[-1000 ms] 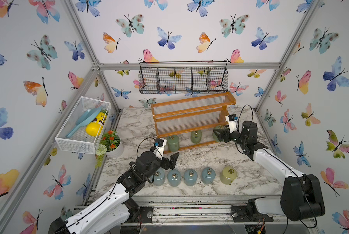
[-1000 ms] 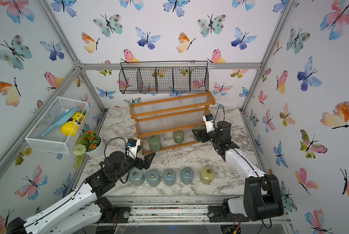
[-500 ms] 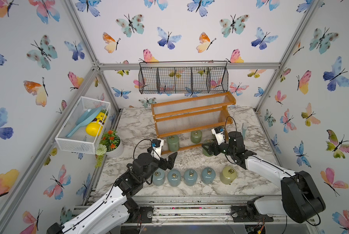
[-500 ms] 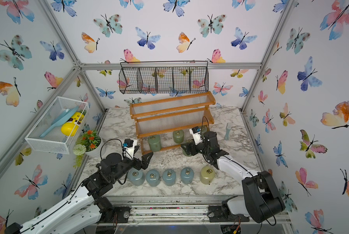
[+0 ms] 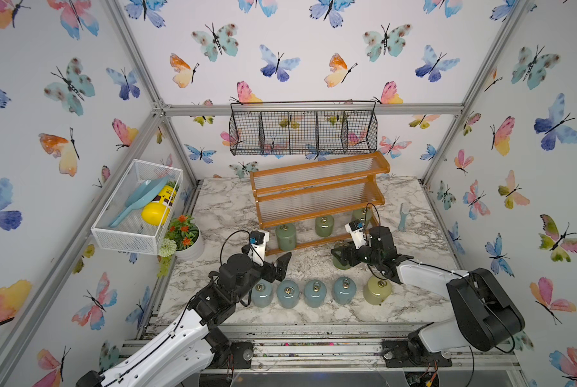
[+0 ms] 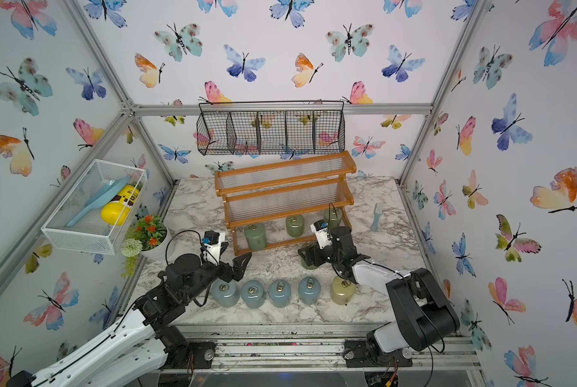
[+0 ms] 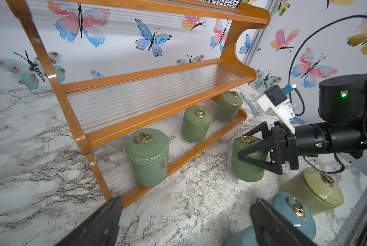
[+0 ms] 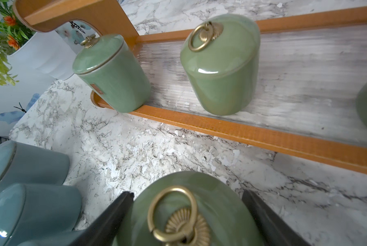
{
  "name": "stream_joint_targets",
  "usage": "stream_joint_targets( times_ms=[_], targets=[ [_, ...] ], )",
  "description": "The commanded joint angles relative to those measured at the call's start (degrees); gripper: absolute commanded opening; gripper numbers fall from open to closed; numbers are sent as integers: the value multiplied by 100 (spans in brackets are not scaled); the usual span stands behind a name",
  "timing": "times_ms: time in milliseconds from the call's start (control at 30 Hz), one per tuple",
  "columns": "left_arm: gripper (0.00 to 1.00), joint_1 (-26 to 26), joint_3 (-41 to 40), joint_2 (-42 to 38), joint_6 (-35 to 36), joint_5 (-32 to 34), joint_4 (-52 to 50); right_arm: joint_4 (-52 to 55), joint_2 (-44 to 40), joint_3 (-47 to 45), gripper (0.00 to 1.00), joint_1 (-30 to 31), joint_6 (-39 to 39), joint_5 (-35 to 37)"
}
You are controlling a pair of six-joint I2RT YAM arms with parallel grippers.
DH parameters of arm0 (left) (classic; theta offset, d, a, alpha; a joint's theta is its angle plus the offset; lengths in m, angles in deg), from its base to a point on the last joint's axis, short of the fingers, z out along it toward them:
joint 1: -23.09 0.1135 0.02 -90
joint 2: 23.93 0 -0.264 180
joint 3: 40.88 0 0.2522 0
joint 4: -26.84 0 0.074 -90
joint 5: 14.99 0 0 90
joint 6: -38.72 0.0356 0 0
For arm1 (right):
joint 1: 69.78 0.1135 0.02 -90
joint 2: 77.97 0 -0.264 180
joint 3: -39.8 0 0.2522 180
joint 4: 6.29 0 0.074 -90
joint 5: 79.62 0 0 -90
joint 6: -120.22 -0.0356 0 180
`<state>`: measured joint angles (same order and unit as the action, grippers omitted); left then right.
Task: Remove the tea canisters from the shelf
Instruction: Place the tea canister at the center of the board.
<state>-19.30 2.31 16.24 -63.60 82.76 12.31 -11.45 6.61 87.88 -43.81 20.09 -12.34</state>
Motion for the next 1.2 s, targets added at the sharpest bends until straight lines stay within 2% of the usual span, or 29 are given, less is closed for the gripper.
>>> stream_joint_targets(
  times_ms=[0,567,1167],
  targets=[
    [98,-6,-22,-46,-52,78,-31,-609,63,4,73,48,-110,9],
    [99,-6,-23,9,-69,54,-13,-805,500,49,74,91,-88,64],
    [98,2,-20,53,-78,47,-28,-510,82,-145,88,127,-94,180]
  ],
)
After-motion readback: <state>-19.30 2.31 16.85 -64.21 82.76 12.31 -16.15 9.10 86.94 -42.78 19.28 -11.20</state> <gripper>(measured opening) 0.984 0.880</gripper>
